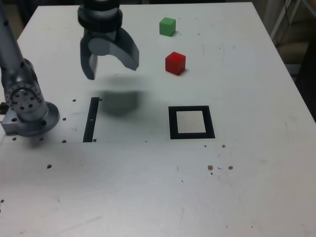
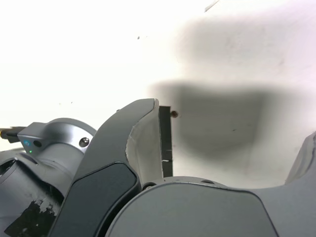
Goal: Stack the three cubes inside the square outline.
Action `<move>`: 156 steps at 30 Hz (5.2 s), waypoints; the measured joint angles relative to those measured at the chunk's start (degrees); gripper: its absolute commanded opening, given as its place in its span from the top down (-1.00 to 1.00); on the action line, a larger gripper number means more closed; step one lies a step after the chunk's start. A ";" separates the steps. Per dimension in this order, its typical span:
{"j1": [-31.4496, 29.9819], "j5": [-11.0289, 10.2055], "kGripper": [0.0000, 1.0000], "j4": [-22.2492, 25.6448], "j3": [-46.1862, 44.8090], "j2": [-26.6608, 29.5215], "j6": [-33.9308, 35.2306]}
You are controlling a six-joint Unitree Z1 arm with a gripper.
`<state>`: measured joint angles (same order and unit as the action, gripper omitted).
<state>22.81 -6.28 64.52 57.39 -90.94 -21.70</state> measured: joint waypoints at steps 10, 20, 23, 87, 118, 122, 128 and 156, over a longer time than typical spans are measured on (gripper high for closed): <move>1.82 -0.81 -0.99 0.52 6.62 -4.06 -4.29; 2.98 -3.06 -0.99 4.08 15.39 -8.70 -6.63; 2.98 -3.33 -0.99 6.36 17.96 -11.58 -7.61; 2.17 -8.58 -0.50 1.02 33.82 -31.81 -30.48; -0.25 -8.43 0.34 -0.63 32.40 -31.90 -27.39; -1.73 -7.06 0.34 -0.17 31.84 -30.00 -26.13; -4.67 -4.89 0.34 0.37 30.19 -26.98 -21.89; -22.78 0.82 0.33 3.92 24.46 -20.27 9.22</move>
<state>0.03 -5.46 68.45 81.85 -111.21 -12.48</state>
